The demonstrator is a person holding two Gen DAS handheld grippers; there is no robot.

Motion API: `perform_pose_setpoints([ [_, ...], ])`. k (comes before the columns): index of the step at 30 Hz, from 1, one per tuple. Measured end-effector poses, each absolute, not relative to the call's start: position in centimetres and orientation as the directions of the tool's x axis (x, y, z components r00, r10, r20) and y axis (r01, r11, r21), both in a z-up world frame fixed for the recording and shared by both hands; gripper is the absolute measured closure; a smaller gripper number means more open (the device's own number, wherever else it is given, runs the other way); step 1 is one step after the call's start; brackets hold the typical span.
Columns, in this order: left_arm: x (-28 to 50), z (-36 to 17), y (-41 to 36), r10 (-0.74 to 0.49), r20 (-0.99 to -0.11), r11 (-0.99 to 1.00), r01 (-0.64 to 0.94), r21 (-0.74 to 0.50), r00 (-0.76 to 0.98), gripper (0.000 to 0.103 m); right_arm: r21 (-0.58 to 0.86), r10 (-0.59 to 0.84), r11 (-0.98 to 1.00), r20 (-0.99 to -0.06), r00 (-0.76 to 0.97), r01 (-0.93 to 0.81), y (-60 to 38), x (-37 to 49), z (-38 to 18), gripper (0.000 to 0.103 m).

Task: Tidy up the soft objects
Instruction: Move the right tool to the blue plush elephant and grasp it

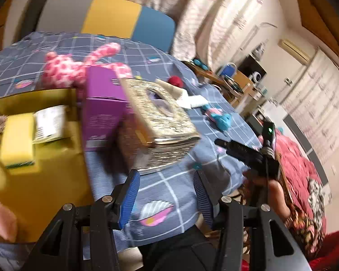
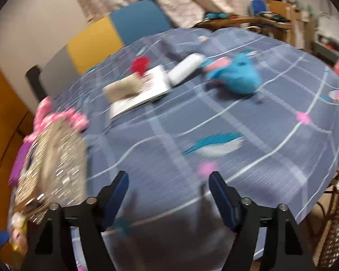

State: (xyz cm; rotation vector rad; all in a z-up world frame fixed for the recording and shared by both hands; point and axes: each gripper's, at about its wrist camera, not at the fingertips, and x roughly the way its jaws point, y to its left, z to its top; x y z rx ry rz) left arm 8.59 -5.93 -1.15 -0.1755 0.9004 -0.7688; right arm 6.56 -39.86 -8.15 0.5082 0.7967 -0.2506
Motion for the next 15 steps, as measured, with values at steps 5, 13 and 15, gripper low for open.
perform_pose_setpoints([
  [5, 8.7, -1.1, -9.5, -0.670, -0.666, 0.703, 0.568, -0.427, 0.328, 0.053, 0.283, -0.164, 0.820, -0.716, 0.679, 0.498, -45.7, 7.4, -7.9, 0.018],
  [13, 9.0, -0.3, -14.0, -0.672, -0.686, 0.671, 0.621, -0.405, 0.279, 0.053, 0.223, -0.281, 0.791, -0.695, 0.662, 0.570, -54.0, 13.5, -7.2, 0.015],
  [15, 9.3, -0.2, -15.2, -0.670, -0.693, 0.665, 0.631, -0.400, 0.267, 0.053, 0.205, -0.290, 0.786, -0.712, 0.639, 0.584, -55.4, 15.1, -8.1, 0.015],
])
